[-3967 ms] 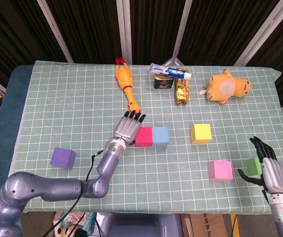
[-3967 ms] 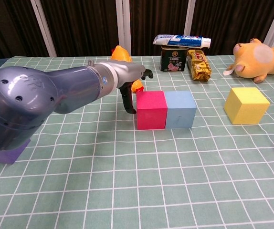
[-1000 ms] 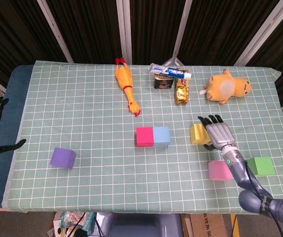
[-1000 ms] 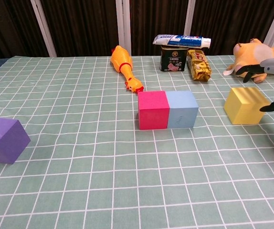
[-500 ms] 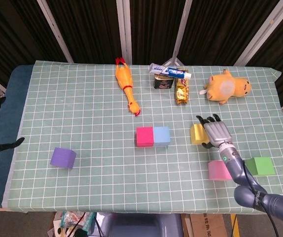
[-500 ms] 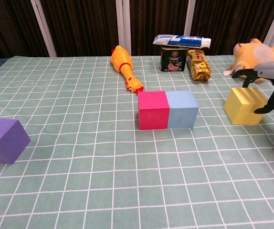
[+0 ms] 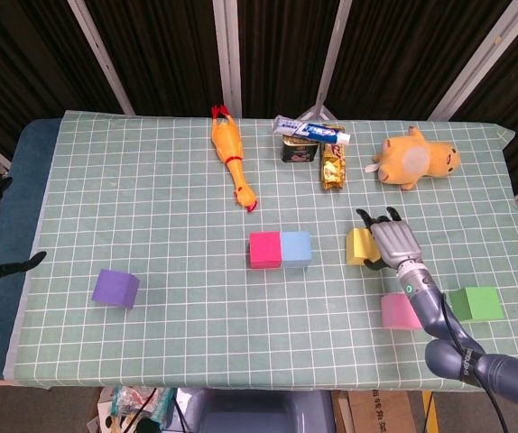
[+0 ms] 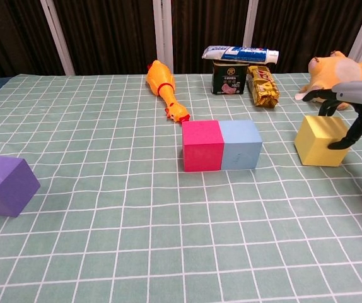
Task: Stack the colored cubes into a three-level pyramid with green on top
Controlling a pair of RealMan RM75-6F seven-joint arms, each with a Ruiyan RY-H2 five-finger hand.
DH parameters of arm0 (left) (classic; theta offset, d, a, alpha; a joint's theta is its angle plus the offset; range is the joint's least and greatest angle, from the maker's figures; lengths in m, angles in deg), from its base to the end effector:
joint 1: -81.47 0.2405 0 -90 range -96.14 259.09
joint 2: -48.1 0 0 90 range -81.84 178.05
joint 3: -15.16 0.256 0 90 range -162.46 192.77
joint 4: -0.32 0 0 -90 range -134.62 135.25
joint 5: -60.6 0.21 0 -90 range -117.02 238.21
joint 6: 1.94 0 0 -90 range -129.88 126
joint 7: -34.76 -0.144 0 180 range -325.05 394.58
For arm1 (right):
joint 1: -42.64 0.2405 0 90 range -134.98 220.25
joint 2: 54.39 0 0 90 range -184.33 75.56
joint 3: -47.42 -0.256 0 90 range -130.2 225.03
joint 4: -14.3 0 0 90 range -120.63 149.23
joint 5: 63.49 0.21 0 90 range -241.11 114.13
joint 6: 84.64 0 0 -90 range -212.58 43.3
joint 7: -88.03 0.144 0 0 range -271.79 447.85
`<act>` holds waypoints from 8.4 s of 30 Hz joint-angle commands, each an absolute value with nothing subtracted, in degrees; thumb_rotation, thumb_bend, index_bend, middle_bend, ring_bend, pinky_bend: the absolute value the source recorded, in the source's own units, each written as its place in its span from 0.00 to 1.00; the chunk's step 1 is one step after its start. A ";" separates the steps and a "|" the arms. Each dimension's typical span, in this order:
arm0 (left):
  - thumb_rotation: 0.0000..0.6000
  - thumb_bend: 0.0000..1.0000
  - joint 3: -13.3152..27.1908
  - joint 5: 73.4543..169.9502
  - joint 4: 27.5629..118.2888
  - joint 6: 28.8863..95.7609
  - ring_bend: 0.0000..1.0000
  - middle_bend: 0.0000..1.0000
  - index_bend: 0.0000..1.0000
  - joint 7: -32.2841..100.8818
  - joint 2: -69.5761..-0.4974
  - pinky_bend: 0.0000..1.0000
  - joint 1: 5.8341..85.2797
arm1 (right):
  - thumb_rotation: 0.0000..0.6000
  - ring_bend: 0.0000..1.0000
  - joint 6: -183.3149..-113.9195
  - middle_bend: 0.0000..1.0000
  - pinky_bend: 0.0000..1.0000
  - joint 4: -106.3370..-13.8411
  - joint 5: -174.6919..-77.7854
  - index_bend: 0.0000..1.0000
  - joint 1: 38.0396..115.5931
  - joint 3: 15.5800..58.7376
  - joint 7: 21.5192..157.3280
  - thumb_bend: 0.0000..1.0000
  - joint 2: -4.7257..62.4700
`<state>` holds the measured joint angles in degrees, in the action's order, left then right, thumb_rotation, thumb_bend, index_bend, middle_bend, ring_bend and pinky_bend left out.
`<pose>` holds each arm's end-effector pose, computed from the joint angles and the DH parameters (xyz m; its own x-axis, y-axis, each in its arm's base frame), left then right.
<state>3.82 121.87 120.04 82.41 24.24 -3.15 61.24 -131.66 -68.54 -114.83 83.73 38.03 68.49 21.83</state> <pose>-0.2089 0.2562 0.2129 0.2558 -0.1037 0.9611 0.9661 0.0639 -0.2502 -0.2283 -0.3712 0.0541 0.4917 -0.3496 0.7975 -0.8693 -0.1442 0.4728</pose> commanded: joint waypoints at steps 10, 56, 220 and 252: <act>1.00 0.10 3.04 122.28 120.55 81.91 0.00 0.01 0.00 24.21 -3.10 0.07 61.81 | 1.00 0.24 -135.34 0.35 0.00 -75.50 -115.25 0.00 84.59 37.38 66.04 0.26 20.77; 1.00 0.10 0.53 121.48 119.56 78.24 0.00 0.01 0.00 29.99 -0.77 0.07 63.67 | 1.00 0.24 -137.27 0.35 0.00 -74.63 -103.43 0.00 93.33 38.24 54.24 0.26 27.53; 1.00 0.10 -1.49 120.58 118.94 77.52 0.00 0.01 0.00 31.99 -0.08 0.07 64.60 | 1.00 0.06 -144.86 0.04 0.00 -75.90 -104.11 0.00 90.62 36.32 55.17 0.26 33.41; 1.00 0.10 -1.45 120.60 118.77 77.33 0.00 0.01 0.00 32.11 -0.07 0.07 64.64 | 1.00 0.05 -145.85 0.04 0.00 -77.53 -104.29 0.00 89.80 35.95 54.98 0.26 33.17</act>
<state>-1.45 120.61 118.78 77.35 32.11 -0.07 64.64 -145.53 -77.01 -104.10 89.98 36.01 54.91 33.44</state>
